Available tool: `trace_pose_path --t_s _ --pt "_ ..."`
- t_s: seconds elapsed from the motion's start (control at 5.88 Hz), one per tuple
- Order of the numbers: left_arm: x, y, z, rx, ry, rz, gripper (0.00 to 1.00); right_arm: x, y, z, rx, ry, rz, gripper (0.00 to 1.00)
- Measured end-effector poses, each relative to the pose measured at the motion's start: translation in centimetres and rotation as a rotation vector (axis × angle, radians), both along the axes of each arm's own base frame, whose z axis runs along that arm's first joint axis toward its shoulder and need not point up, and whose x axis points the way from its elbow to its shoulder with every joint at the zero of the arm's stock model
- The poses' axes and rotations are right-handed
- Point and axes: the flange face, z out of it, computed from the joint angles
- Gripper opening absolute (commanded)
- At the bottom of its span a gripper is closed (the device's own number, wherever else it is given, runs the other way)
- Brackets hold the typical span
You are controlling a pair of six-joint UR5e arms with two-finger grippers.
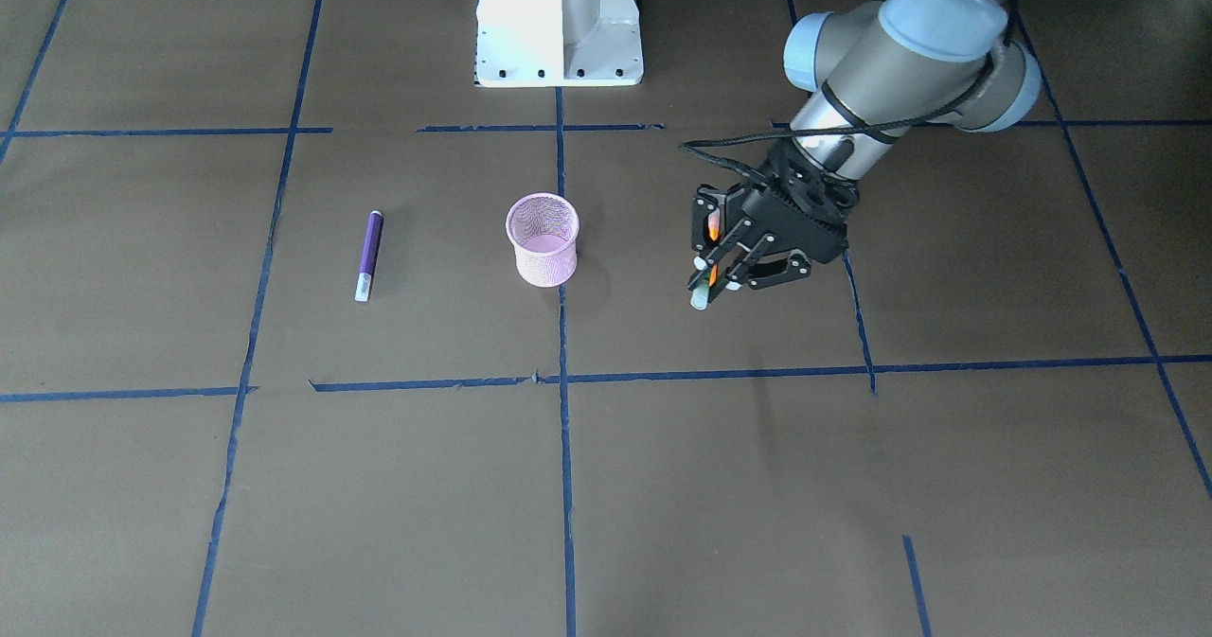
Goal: Collect pens into pen holder
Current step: 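Lift the green highlighter and carry it over the pink pen holder, then lower the green highlighter into the pink holder and release it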
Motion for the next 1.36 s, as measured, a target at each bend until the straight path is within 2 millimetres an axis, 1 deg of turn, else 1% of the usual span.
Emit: trace_pose_path --t_s 0.17,0.34,0.51,0.68,0.85,1.19,1.36 --pt "3.1 3.3 -1.1 0.02 0.105 -0.034 0.0 0.0 0.1 0.0 0.009 -0.002 0.001 1.0" --pt "6.9 7.5 -2.0 0.041 0.219 -0.083 0.0 0.0 0.3 0.1 0.01 -0.002 0.0 1.0" --pt "9.6 11.2 -2.6 0.059 0.312 -0.137 0.0 0.1 0.5 0.2 0.011 -0.002 -0.002 1.0" --pt "10.4 12.6 -2.9 0.065 0.357 -0.172 0.0 0.1 0.5 0.2 0.012 -0.002 -0.002 1.0" --pt "9.9 12.1 -3.1 0.07 0.372 -0.202 0.0 0.1 0.5 0.2 0.01 -0.002 -0.001 1.0" --pt "8.0 9.6 -3.0 0.081 0.37 -0.313 0.0 0.1 0.5 0.2 0.01 -0.002 0.0 1.0" --pt "7.8 8.9 -2.6 0.083 0.359 -0.363 0.0 0.1 0.5 0.2 0.01 -0.002 0.0 1.0"
